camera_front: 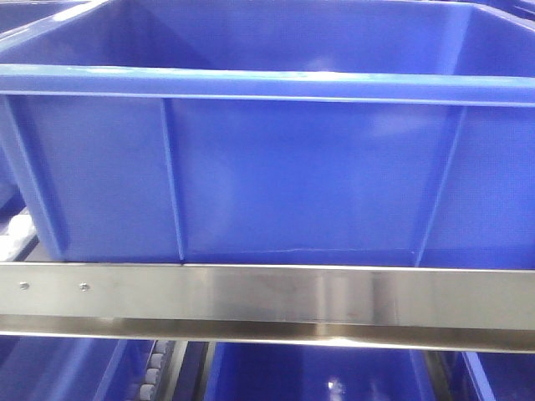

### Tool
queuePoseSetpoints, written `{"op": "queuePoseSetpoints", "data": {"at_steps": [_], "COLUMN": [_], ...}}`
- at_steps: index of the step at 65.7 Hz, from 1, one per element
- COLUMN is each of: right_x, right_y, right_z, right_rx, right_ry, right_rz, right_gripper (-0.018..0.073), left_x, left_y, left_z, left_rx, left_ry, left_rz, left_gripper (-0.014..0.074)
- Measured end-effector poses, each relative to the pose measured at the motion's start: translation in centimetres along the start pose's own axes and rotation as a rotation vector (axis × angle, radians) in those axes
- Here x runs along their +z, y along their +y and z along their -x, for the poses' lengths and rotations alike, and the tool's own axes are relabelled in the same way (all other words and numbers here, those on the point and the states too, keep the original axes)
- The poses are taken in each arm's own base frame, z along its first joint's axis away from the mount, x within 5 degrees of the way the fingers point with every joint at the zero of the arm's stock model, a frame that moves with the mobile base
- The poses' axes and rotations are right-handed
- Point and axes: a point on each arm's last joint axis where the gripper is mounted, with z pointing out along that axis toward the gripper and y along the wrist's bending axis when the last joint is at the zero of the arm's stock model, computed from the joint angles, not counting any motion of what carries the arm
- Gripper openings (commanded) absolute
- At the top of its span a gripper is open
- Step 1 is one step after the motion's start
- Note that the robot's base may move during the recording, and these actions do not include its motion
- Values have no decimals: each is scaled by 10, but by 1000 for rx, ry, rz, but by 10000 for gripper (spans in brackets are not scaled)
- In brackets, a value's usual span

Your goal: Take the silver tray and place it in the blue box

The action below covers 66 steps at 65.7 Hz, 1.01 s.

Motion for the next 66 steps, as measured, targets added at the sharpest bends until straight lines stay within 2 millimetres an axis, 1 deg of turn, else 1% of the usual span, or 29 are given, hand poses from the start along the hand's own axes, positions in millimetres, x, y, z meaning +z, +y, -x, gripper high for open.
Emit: {"op": "queuePoseSetpoints", "data": {"at_steps": [60,66], "right_x": [0,2], "right_y": [-1,-3], "right_z": [0,-3], "right_rx": [-19,-22], "right_ry": [-5,-8], "right_rz": [-9,-41], "right_gripper": [51,51], "left_x": [0,0], "left_y": [0,0], "left_z": [1,1], "left_rx": [-2,-2], "left_ry": [-7,-7], "left_rz": [2,2], "left_gripper": [-105,-105]}}
